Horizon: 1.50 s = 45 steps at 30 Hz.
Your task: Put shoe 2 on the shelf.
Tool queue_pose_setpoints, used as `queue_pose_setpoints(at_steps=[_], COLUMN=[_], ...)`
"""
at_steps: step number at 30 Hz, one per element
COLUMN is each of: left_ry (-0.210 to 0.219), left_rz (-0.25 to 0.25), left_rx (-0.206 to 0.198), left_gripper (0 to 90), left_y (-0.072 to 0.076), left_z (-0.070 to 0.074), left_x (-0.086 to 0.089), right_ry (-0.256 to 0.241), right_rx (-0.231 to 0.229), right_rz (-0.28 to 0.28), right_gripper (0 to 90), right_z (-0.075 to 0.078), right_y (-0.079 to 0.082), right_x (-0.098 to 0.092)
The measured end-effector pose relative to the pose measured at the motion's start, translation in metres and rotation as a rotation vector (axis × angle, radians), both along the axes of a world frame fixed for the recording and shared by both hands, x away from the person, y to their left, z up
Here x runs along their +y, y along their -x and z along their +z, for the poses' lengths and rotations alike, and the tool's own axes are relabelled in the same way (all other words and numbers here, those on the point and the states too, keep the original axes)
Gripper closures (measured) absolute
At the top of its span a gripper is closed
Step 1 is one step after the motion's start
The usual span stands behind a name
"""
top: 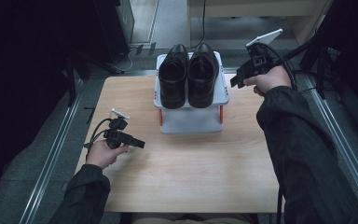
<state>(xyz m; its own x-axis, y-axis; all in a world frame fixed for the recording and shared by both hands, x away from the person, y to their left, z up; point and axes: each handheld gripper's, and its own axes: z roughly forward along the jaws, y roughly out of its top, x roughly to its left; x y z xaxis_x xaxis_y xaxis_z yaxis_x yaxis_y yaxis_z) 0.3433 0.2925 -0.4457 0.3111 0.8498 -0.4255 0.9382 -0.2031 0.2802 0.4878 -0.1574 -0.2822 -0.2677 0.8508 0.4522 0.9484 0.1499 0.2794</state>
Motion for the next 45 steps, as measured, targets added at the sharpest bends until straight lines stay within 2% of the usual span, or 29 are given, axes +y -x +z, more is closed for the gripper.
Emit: queue_pose_setpoints(at_steps=[6,13,19,24,28,35,38,45], left_ry=[-0.006,-0.016,-0.015,-0.017,-0.020,-0.019,-0.022,-0.022], left_rz=[-0.002,-0.009,-0.009,-0.012,-0.016,-0.009,-0.013,-0.004], left_rx=[0.002,0.004,-0.003,-0.008,-0.011,-0.016,-0.016,-0.032], left_gripper=[50.1,50.0,49.6,49.3,49.3,49.0,49.0,49.1], left_y=[0.000,-0.001,-0.001,-0.001,-0.001,-0.001,-0.001,-0.001], left_z=[-0.001,-0.003,-0.003,-0.004,-0.004,-0.003,-0.003,-0.002], left_x=[0.000,-0.001,-0.001,-0.001,-0.002,0.000,0.001,0.000], right_ry=[-0.005,-0.024,-0.012,-0.017,-0.024,-0.045,-0.029,-0.054], right_rx=[0.012,-0.003,0.002,0.007,-0.009,-0.002,-0.019,-0.010], right_rz=[-0.004,0.015,0.035,0.036,0.042,0.049,0.074,0.097], right_gripper=[66.4,65.5,64.9,64.9,65.0,64.9,64.9,64.6], right_z=[-0.020,-0.046,-0.070,-0.085,-0.098,-0.117,-0.125,-0.143], right_y=[0.004,0.011,0.015,0.020,0.027,0.041,0.047,0.061], right_x=[-0.012,-0.022,-0.030,-0.035,-0.039,-0.043,-0.044,-0.045])
